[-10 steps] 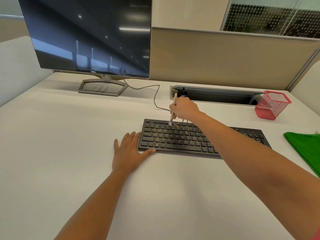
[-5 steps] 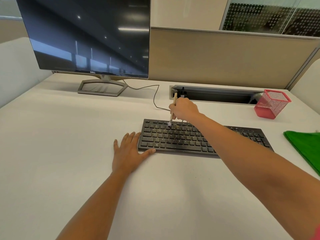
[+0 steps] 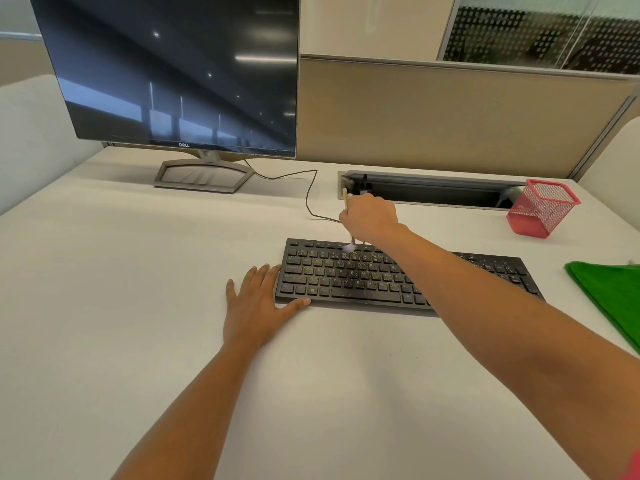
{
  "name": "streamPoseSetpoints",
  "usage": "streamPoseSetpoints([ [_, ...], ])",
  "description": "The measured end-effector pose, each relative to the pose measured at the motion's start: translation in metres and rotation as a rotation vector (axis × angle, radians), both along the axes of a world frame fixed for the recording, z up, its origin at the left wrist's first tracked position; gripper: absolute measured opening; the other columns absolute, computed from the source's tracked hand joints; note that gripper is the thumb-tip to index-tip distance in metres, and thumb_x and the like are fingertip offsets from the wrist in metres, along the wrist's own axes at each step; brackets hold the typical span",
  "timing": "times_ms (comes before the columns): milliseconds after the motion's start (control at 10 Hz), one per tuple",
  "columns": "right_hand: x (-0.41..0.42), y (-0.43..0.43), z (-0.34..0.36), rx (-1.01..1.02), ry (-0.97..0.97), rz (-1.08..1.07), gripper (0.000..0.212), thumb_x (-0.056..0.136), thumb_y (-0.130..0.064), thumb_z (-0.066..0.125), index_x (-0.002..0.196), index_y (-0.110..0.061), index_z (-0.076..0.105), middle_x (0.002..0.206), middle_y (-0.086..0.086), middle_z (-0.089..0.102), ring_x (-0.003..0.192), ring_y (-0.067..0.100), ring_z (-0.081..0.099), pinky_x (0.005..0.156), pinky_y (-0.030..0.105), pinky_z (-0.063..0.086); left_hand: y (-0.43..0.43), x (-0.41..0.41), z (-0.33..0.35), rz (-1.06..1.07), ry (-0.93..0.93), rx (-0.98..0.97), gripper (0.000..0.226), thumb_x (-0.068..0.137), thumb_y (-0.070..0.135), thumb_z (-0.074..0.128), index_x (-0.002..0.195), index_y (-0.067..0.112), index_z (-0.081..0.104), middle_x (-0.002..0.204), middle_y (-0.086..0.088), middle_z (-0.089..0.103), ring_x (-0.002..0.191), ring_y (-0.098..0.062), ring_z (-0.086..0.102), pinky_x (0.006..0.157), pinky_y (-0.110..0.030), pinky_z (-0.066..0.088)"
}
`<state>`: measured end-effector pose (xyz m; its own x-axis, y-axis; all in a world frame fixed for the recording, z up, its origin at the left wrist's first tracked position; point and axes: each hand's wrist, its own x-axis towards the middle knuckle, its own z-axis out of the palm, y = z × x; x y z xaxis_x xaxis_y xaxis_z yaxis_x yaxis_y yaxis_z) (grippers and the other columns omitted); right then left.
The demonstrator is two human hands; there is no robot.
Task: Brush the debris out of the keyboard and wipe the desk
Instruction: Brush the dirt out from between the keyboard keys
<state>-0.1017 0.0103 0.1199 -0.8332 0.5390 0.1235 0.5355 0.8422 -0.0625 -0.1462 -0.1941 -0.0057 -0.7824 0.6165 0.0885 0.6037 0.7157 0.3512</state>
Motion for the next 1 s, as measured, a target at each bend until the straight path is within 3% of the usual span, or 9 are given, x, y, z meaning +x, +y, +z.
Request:
streamPoseSetpoints([
  [100,-0.001,0.002,0.000,-0.049,0.091,-0.015,0.029,0.097,-0.025,0.038,0.091,-0.007,0.060,0.084,0.007,0.055,0.076,0.025,0.054,0.066,0.031,0.036,0.000,0.000,0.000,-0.002,0.003,0.000,0.107,0.058,0.090,0.010,0.147,0.031,0.023,0.155,0.007,0.022,0.145,-0.011,0.008,0.116,-0.048,0.000],
  [200,-0.004,0.002,-0.003,-0.280,0.191,0.026,0.043,0.099,-0.032,0.038,0.093,0.000,0.065,0.075,0.006,0.055,0.067,0.022,0.052,0.063,0.031,0.039,0.000,0.000,0.000,-0.001,0.004,0.002,0.107,0.058,0.090,0.010,0.147,0.031,0.024,0.155,0.007,0.023,0.145,-0.011,0.009,0.116,-0.048,0.001],
  [300,-0.002,0.001,-0.005,-0.351,0.143,0.096,0.044,0.099,-0.035,0.039,0.093,-0.001,0.067,0.062,-0.002,0.047,0.056,0.012,0.043,0.053,0.026,0.032,0.001,-0.001,0.000,-0.001,0.009,-0.013,0.108,0.058,0.090,0.009,0.147,0.031,0.023,0.155,0.007,0.022,0.145,-0.011,0.009,0.116,-0.048,0.001],
  [400,0.003,0.004,-0.004,-0.249,0.040,0.122,0.042,0.100,-0.035,0.038,0.095,-0.004,0.065,0.068,0.000,0.049,0.064,0.017,0.048,0.059,0.027,0.035,0.001,-0.001,-0.001,0.002,0.007,-0.019,0.107,0.057,0.090,0.009,0.147,0.032,0.022,0.155,0.008,0.022,0.145,-0.011,0.008,0.116,-0.047,0.001],
  [500,0.008,0.009,0.001,-0.124,-0.018,0.085,0.037,0.099,-0.030,0.037,0.101,-0.004,0.062,0.091,0.009,0.058,0.077,0.022,0.050,0.068,0.031,0.038,0.001,-0.001,-0.001,0.001,0.005,-0.017,0.107,0.057,0.090,0.009,0.147,0.032,0.022,0.155,0.008,0.022,0.145,-0.010,0.008,0.116,-0.047,0.001],
  [600,0.012,0.014,0.007,-0.071,-0.043,0.027,0.026,0.096,-0.024,0.039,0.099,-0.006,0.058,0.092,0.008,0.053,0.080,0.025,0.050,0.072,0.032,0.038,0.001,0.000,0.000,0.002,0.005,-0.009,0.109,0.057,0.090,0.009,0.147,0.031,0.023,0.155,0.007,0.022,0.145,-0.011,0.008,0.116,-0.047,0.000],
  [700,0.011,0.018,0.006,-0.103,0.019,-0.010,0.023,0.095,-0.024,0.039,0.088,-0.008,0.053,0.087,0.007,0.054,0.079,0.026,0.052,0.070,0.032,0.038,0.000,0.000,0.000,0.004,0.009,-0.018,0.109,0.056,0.089,0.008,0.147,0.031,0.022,0.155,0.008,0.022,0.145,-0.011,0.008,0.116,-0.046,0.000],
  [800,0.008,0.019,-0.001,-0.252,0.150,-0.041,0.035,0.098,-0.032,0.038,0.085,-0.007,0.059,0.080,0.006,0.055,0.073,0.024,0.054,0.066,0.033,0.041,0.000,0.000,0.000,0.006,0.009,-0.016,0.108,0.056,0.089,0.009,0.147,0.032,0.022,0.155,0.008,0.022,0.145,-0.010,0.008,0.116,-0.046,0.000],
  [1000,0.009,0.016,-0.009,-0.364,0.107,-0.056,0.033,0.098,-0.030,0.041,0.092,-0.004,0.062,0.065,-0.001,0.049,0.074,0.022,0.054,0.074,0.038,0.046,0.001,0.000,0.000,0.006,0.007,-0.019,0.108,0.056,0.089,0.009,0.147,0.032,0.022,0.155,0.008,0.021,0.145,-0.010,0.008,0.116,-0.047,0.001],
])
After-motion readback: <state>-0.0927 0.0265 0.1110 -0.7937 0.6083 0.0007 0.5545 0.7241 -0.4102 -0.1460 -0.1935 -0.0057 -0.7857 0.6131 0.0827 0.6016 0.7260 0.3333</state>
